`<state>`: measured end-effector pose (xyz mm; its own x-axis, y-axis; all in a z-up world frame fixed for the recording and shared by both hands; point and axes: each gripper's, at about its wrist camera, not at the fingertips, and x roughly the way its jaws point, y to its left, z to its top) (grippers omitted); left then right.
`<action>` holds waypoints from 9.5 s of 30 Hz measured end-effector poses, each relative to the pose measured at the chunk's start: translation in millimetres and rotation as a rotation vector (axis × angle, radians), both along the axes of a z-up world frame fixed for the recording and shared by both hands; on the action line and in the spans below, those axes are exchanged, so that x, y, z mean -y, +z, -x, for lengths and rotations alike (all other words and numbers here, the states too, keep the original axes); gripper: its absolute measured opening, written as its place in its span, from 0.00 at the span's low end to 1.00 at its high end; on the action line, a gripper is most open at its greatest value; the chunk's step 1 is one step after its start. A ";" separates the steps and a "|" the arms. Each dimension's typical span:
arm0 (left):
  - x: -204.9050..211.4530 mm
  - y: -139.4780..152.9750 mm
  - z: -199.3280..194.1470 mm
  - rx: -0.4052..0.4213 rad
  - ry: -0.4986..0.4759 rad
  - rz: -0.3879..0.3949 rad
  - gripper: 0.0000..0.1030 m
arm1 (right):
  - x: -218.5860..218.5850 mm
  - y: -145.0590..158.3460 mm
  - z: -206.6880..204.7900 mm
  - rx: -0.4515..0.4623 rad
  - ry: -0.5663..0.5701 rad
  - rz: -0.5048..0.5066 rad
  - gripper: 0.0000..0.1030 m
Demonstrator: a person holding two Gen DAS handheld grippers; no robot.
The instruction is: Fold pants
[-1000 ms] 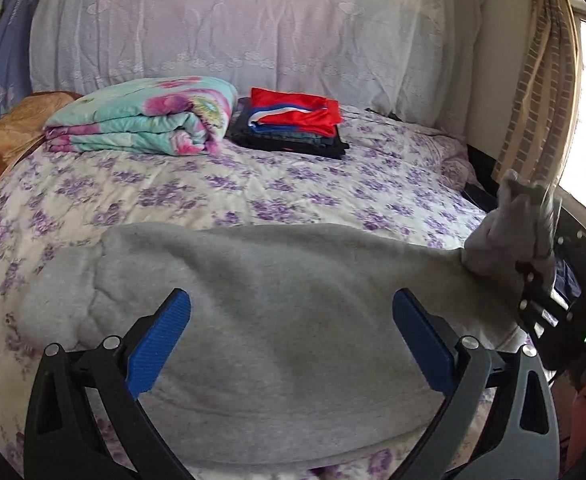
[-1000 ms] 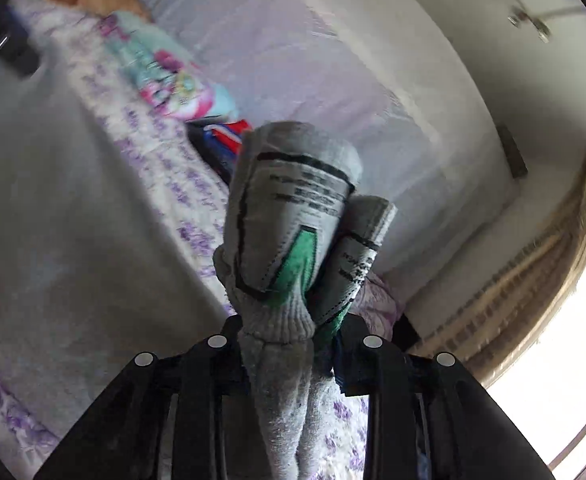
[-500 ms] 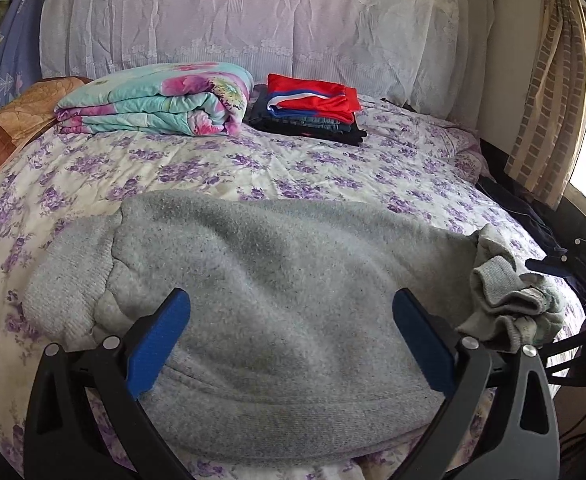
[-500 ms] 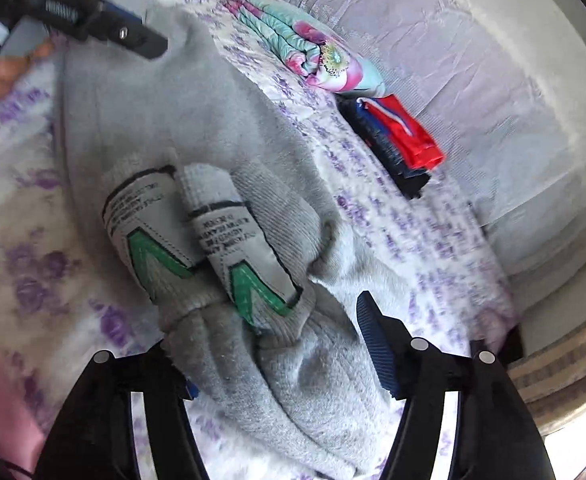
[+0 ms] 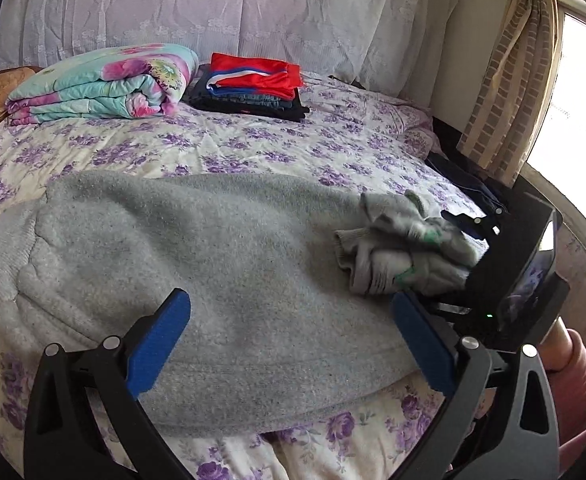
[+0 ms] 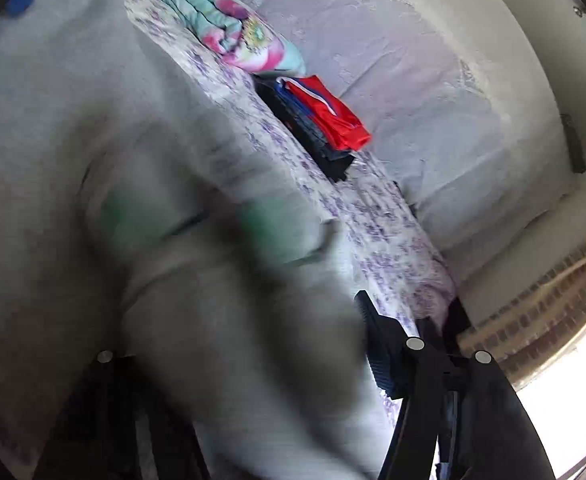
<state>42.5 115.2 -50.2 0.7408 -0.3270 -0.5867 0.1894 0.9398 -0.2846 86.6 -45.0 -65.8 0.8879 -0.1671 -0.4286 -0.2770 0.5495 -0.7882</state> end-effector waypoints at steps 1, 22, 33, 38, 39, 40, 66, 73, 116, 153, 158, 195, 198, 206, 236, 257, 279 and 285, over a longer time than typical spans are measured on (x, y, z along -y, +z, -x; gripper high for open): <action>0.6 -0.5 0.1 0.000 -0.002 -0.001 0.96 | 2.8 7.5 7.1 -0.035 0.033 -0.004 0.66; 3.2 3.7 -5.4 -0.022 -0.037 0.059 0.96 | 26.9 56.9 -13.1 -0.320 0.226 -0.422 0.20; 29.7 22.7 -15.9 0.019 -0.105 0.014 0.96 | 38.8 44.1 24.2 -0.380 0.269 -0.563 0.53; 58.9 46.5 -25.6 0.075 -0.209 0.028 0.96 | 124.6 96.9 7.7 -0.333 0.162 -1.013 0.44; 71.1 52.4 -29.2 0.093 -0.245 0.033 0.96 | 139.2 99.9 -2.9 -0.325 0.119 -1.069 0.37; 82.5 56.3 -32.5 0.107 -0.274 0.029 0.95 | 153.2 101.3 -17.3 -0.329 0.071 -1.121 0.29; 139.9 -13.7 -92.1 -0.177 -0.350 -0.013 0.29 | 156.7 32.8 53.6 -0.268 -0.074 -0.773 0.48; 144.5 -13.1 -91.7 -0.175 -0.332 -0.039 0.29 | 160.1 22.9 27.6 -0.166 -0.124 -0.760 0.33; -126.6 39.0 25.9 0.029 0.332 0.027 0.84 | 46.9 74.7 24.6 -0.239 0.038 -0.876 0.73; -227.7 -0.9 9.4 -0.226 0.103 0.431 0.94 | -240.1 23.1 57.2 -0.201 0.485 -0.384 0.32; -211.8 -22.8 -28.0 -0.337 0.016 0.545 0.95 | -231.6 28.5 60.0 -0.202 0.493 -0.428 0.31; -156.2 13.7 -70.2 -0.473 -0.237 0.545 0.42 | -207.7 45.6 93.6 0.021 0.436 -0.444 0.30; -143.9 29.4 -66.2 -0.439 -0.242 0.527 0.42 | -196.6 54.9 97.1 0.053 0.434 -0.482 0.30; -91.6 76.1 -63.1 -0.349 -0.287 0.479 0.42 | -142.7 87.5 98.0 0.136 0.398 -0.658 0.31; 219.2 41.0 -132.6 -0.353 -0.402 -0.014 0.46 | 144.2 13.5 20.0 -0.125 -0.094 -1.585 0.31; 64.6 33.3 -67.8 -0.133 -0.094 0.022 0.88 | 170.3 41.5 -17.4 -0.188 -0.136 -1.526 0.32; 76.5 4.7 -8.7 0.025 -0.146 -0.022 0.88 | 195.6 90.9 15.5 -0.090 -0.069 -1.389 0.45; 103.0 -17.4 -2.0 0.004 -0.296 0.013 0.89 | 173.3 71.1 -65.6 -0.346 -0.121 -1.272 0.29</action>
